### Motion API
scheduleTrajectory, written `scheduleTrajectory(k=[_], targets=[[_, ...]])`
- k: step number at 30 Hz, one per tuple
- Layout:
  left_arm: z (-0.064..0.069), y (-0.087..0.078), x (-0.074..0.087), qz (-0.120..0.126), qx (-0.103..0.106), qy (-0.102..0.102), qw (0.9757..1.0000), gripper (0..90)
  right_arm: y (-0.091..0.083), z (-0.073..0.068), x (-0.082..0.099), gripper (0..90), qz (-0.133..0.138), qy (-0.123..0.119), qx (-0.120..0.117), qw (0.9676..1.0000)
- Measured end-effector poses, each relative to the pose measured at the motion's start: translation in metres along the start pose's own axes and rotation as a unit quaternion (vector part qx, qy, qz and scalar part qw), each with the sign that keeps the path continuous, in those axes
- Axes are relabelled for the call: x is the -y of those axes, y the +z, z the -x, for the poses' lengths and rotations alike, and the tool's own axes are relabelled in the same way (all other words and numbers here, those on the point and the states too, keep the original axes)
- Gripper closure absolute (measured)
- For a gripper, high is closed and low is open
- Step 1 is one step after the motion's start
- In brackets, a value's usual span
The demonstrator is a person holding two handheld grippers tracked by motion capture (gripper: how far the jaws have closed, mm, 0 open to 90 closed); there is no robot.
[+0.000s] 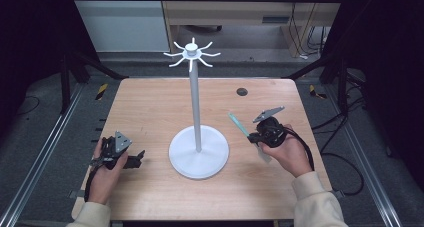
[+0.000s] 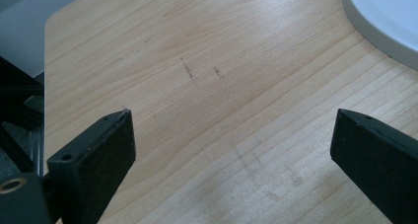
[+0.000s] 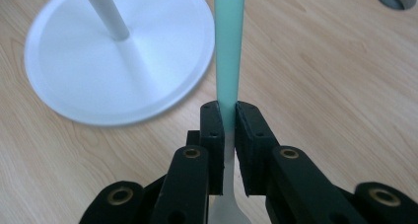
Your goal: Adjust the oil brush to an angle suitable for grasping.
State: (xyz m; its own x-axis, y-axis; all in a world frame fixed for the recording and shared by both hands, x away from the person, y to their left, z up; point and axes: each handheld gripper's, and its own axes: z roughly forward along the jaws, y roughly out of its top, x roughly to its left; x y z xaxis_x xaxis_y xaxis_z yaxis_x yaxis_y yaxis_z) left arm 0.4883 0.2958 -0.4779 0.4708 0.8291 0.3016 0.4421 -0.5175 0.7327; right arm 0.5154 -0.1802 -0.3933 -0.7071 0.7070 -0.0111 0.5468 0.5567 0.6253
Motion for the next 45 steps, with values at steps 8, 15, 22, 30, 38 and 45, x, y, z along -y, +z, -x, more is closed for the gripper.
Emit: scheduleTrajectory(k=[8,15,22,30,38,45], targets=[[0.000,0.001,0.000,-0.002,-0.001,0.002,1.0000,2.9,-0.004,-0.002,-0.019,82.5,0.079,0.017,-0.002,0.9967],[0.000,0.000,0.000,-0.001,0.000,0.001,1.0000,2.9,-0.007,-0.007,-0.026,82.5,0.123,0.027,-0.005,0.9920],[0.001,0.001,0.000,0.001,0.000,0.002,1.0000,2.9,-0.012,-0.010,-0.025,82.5,0.145,0.032,0.000,0.9888],[0.002,0.001,-0.001,0.002,0.002,0.004,1.0000,2.9,-0.020,-0.014,-0.026,82.5,0.167,0.036,0.003,0.9854],[0.002,0.001,-0.001,0.002,0.002,0.003,1.0000,2.9,-0.026,-0.022,-0.029,82.5,0.190,0.030,0.004,0.9813],[0.001,0.001,-0.001,0.001,0.003,0.005,1.0000,2.9,-0.037,-0.027,-0.032,82.5,0.212,0.027,0.003,0.9769]])
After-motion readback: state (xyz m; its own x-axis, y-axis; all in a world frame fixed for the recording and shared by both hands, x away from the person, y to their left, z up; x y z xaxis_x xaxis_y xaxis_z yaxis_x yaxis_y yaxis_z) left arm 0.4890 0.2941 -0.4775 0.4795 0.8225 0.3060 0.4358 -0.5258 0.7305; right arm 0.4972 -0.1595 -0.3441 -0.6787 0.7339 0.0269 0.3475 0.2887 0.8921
